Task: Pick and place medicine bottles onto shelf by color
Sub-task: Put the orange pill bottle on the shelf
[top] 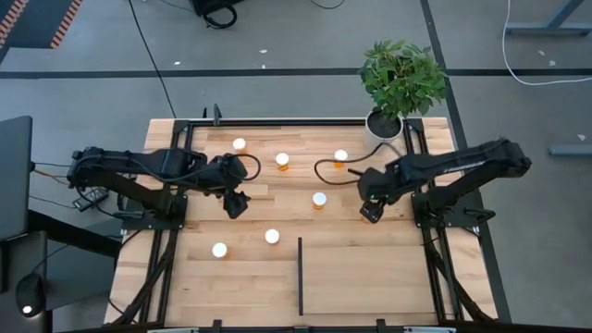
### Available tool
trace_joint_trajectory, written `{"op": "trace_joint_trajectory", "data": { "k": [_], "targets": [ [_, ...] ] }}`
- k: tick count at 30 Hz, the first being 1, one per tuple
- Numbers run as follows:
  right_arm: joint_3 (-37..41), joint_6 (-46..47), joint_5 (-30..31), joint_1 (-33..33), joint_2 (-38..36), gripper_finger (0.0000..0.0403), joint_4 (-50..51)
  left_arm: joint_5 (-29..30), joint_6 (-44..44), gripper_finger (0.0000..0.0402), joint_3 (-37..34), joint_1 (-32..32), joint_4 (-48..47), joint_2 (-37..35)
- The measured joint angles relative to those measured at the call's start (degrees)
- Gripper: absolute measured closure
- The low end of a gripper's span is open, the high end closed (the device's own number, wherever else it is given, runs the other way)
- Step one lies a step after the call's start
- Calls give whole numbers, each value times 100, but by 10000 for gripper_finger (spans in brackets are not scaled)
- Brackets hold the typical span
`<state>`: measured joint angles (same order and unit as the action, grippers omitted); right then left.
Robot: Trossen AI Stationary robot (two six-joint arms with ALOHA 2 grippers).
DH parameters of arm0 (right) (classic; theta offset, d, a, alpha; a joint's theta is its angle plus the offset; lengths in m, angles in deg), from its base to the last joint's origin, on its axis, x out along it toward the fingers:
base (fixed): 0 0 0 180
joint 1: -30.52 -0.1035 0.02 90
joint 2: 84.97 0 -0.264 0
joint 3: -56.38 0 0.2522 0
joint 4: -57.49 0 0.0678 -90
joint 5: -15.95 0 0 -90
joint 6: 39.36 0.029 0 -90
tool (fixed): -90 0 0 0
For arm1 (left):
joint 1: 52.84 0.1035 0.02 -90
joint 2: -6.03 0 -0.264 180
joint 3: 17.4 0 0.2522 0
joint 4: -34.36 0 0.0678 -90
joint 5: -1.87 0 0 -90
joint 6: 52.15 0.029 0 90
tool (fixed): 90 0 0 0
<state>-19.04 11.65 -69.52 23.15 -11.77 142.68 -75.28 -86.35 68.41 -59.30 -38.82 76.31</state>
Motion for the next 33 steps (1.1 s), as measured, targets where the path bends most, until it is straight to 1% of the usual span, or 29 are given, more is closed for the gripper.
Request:
{"op": "trace_joint_trajectory", "data": {
  "k": [5,10,17,24,29,33],
  "targets": [
    [657,512,-11,15,80,57,-405,-2,-147,102,0,-175,308,0],
    [965,852,-43,-5,80,44,-887,0,-269,104,0,-249,355,0],
    [1151,1140,-50,-5,80,42,-1401,-2,-312,106,0,-247,382,0],
    [1576,1609,-169,-5,74,43,-1565,-7,-316,106,0,-247,565,0],
    [1615,1705,-181,-3,87,43,-1957,-11,-394,106,0,-247,789,0],
    [1614,1819,-89,-5,132,43,-1933,-12,-417,106,0,-247,897,5]
  ]
}}
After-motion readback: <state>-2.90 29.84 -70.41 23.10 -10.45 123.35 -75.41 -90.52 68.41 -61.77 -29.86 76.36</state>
